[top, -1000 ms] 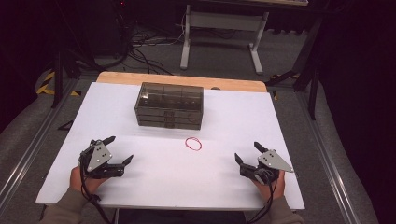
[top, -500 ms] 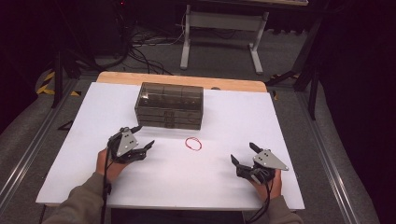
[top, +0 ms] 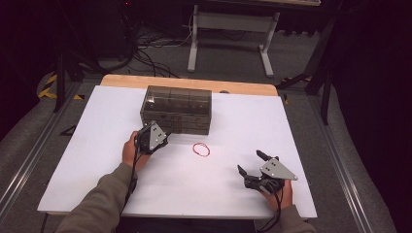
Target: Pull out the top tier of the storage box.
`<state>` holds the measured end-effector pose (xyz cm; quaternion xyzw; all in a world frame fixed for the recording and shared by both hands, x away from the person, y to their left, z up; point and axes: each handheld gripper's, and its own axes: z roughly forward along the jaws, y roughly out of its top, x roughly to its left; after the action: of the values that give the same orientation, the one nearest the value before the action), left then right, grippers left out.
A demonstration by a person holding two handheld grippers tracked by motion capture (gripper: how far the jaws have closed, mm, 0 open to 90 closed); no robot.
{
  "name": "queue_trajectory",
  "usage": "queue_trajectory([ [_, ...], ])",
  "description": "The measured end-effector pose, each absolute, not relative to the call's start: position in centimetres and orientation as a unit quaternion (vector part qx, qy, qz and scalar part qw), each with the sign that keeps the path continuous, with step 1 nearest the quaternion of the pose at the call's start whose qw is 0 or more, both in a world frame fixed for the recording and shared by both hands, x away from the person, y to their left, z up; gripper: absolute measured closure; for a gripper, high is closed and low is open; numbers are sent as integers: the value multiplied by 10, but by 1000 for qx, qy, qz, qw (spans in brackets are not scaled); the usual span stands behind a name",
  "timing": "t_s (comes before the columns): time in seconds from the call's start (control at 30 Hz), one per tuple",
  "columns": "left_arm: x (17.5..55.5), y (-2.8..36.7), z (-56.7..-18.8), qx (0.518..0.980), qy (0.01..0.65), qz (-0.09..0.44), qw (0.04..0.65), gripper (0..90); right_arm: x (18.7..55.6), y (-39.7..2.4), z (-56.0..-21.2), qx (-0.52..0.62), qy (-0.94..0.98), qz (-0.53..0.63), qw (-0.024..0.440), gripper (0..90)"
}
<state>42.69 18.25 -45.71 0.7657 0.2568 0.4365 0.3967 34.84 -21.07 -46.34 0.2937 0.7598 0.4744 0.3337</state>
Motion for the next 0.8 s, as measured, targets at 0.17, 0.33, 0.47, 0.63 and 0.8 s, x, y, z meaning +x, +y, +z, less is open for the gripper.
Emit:
queue_trajectory([
  [0.17, 431, 178, -459, 764, 248, 450, 389, 615, 348, -208, -464, 286, 765, 465, 340, 179],
  [0.33, 432, 169, -460, 767, 228, 471, 372, 669, 347, -209, -464, 293, 758, 467, 348, 186],
  [0.47, 432, 170, -460, 762, 231, 479, 370, 740, 346, -211, -463, 301, 747, 477, 351, 190],
  [0.63, 428, 164, -460, 756, 228, 496, 360, 703, 346, -212, -462, 305, 743, 479, 354, 190],
  [0.8, 428, 161, -461, 751, 204, 529, 339, 748, 346, -212, -463, 302, 747, 477, 352, 193],
])
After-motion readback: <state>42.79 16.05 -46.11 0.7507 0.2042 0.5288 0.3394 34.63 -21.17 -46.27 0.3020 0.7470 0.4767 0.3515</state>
